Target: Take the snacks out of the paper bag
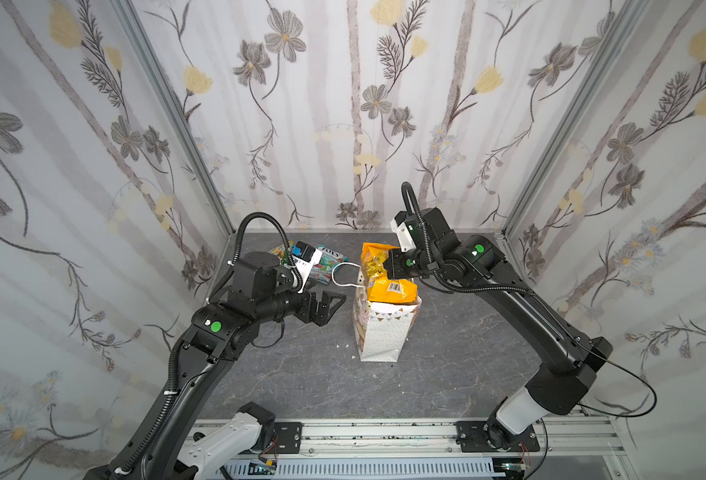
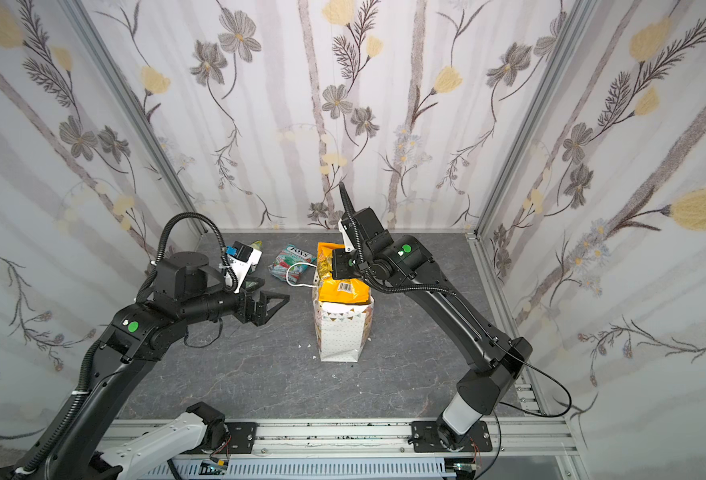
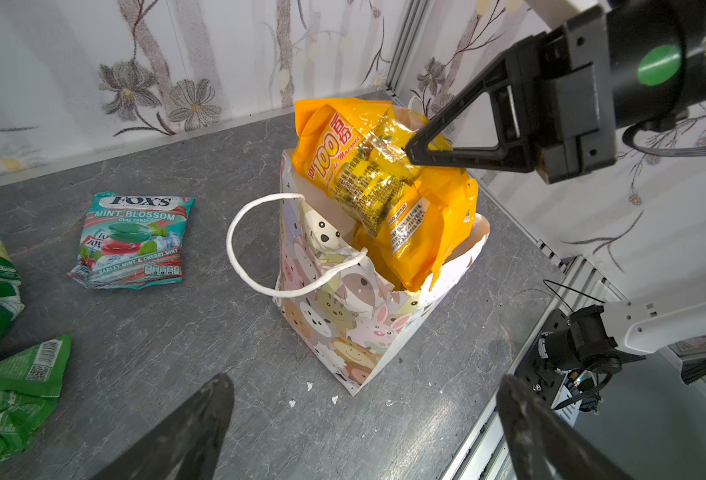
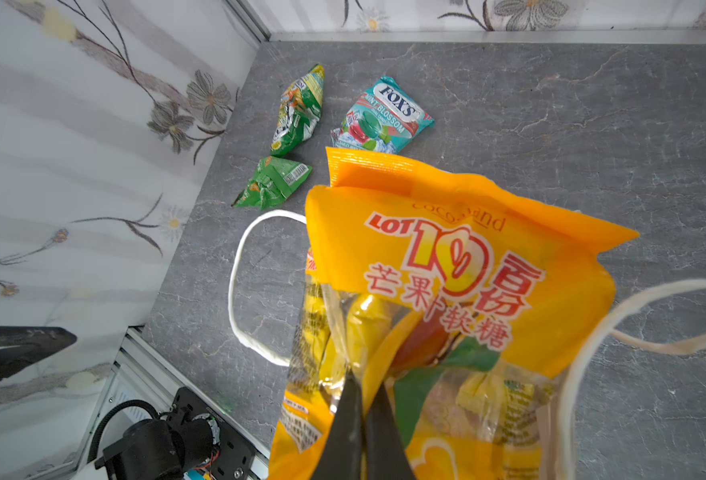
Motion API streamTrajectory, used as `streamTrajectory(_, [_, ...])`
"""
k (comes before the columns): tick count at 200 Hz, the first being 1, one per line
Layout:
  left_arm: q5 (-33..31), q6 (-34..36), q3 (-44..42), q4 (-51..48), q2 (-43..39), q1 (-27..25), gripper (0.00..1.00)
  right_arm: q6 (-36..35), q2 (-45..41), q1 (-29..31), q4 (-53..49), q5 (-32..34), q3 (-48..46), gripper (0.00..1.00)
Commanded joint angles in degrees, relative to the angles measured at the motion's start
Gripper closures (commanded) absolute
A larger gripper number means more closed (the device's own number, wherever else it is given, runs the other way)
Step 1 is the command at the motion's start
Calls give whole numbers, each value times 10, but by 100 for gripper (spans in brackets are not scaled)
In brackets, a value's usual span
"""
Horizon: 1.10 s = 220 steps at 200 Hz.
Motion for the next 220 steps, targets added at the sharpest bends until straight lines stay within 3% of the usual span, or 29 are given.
streamTrajectory(1, [3,-17,3,29,-2,0,0,1,-16,0,89,5,8,100])
streamTrajectory(36, [-9,-56,7,54,-6,0,0,1,-37,0,136,5,8,100])
streamTrajectory(73, [-34,-156,6,115,-12,0,0,-4,-58,1,175,7,8,100])
streamTrajectory(122, [-32,-310,-20,300,-13,2,0,-23,-110,16,265,10,-21,100])
streamTrajectory(176, [49,-480,-4,496,65,14,0,-43,-122,45,308,11,-20,100])
streamTrajectory(220, [116,-550,8,601,120,14,0,-43,-111,68,306,-3,-12,100])
